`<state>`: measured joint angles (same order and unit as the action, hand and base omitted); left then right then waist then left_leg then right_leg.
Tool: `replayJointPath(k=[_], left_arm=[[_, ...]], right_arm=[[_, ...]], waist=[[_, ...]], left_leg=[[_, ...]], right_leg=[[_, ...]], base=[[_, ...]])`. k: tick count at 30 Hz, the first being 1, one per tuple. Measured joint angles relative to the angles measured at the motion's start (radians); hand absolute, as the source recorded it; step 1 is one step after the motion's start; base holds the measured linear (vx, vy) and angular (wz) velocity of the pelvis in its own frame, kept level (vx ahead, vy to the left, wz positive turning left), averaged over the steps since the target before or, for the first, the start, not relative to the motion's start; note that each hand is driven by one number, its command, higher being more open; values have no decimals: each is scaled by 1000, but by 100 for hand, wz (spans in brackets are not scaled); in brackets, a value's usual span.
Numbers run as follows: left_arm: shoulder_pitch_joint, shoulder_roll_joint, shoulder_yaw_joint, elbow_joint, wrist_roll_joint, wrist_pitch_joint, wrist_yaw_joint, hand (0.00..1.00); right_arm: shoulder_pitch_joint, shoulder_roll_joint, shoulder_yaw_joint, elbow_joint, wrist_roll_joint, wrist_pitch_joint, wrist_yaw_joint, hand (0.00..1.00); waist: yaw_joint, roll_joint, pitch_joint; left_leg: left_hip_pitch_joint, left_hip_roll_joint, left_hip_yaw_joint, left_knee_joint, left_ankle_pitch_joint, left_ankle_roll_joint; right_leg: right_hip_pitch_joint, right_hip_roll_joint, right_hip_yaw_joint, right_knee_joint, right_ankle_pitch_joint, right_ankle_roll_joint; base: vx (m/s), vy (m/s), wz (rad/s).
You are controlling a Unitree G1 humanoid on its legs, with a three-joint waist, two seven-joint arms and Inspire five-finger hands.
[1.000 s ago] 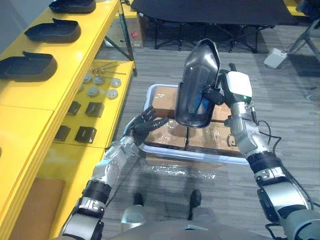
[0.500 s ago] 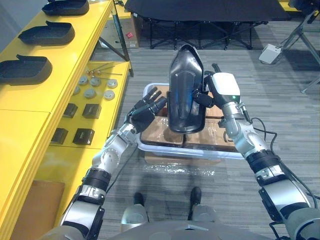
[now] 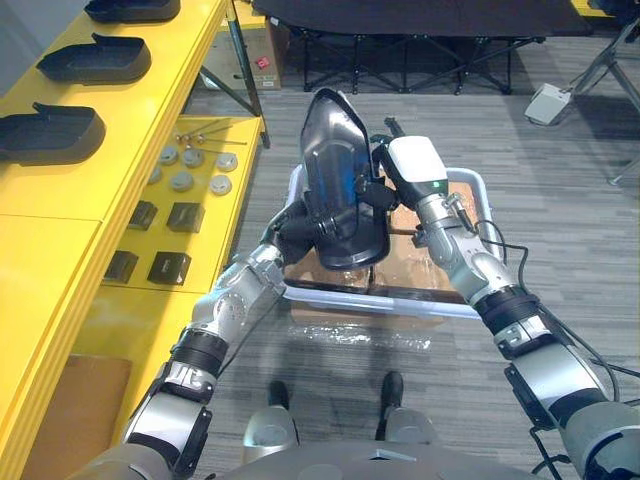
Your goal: Walk over and take three plastic housings, then place them on the shelf
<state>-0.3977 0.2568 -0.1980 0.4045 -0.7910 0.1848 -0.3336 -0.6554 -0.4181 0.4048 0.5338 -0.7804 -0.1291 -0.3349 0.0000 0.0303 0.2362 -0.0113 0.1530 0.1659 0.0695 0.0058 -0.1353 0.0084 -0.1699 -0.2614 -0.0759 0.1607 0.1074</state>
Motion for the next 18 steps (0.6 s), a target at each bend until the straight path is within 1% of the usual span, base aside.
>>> replayJointPath(k=[3, 5, 8, 11, 13, 14, 15, 18], left_arm=[[-1, 8, -30, 0, 83, 18, 22, 0], [-4, 12, -51, 0, 123, 38, 69, 0], [-5, 14, -63, 0, 127, 40, 125, 0], [-6, 13, -63, 0, 118, 36, 142, 0], [-7, 7, -60, 0, 117, 31, 163, 0], [-7, 3, -57, 1, 116, 18, 193, 0], [-8, 0, -57, 1, 117, -6, 197, 0], [-16, -6, -60, 1, 120, -46, 198, 0]], right_arm=[[-5, 4, 12, -1, 2, -6, 0, 0], [-9, 6, 20, -1, 3, -6, 0, 0], [-9, 21, 20, -2, 5, -2, 0, 0], [-9, 24, 20, -4, 12, 4, -4, 0], [-7, 26, 20, -19, 15, 9, -8, 0], [-4, 30, 20, -44, 21, 9, -8, 0], [-3, 34, 20, -56, 25, 15, -22, 0], [-3, 35, 13, -79, 61, 35, -31, 0]], waist=[[0, 8, 5], [-1, 9, 6], [-4, 9, 6], [-3, 9, 6], [-4, 9, 6], [-6, 8, 6], [-5, 8, 7], [-3, 6, 8]], left_leg=[[0, 0, -2, 0, 0, 0], [0, 1, -3, 0, 0, 0], [1, 1, -3, 0, 0, 0], [1, 1, -3, 0, 0, 0], [1, 1, -3, 0, 0, 0], [2, 1, -3, 0, 0, 0], [2, 1, -2, 0, 0, 0], [5, 1, -2, 0, 0, 0]], right_leg=[[1, 0, -1, 0, 0, 0], [1, 1, -1, 0, 0, 0], [1, 1, -1, 0, 0, 0], [2, 1, -1, 0, 0, 0], [2, 1, -1, 0, 0, 0], [2, 2, -1, 0, 0, 0], [2, 2, 0, 0, 0, 0], [5, 2, 0, 0, 0, 0]], base=[[0, 0, 0], [0, 0, 0], [0, 0, 0], [0, 0, 0], [0, 0, 0], [0, 0, 0], [0, 0, 0], [0, 0, 0]])
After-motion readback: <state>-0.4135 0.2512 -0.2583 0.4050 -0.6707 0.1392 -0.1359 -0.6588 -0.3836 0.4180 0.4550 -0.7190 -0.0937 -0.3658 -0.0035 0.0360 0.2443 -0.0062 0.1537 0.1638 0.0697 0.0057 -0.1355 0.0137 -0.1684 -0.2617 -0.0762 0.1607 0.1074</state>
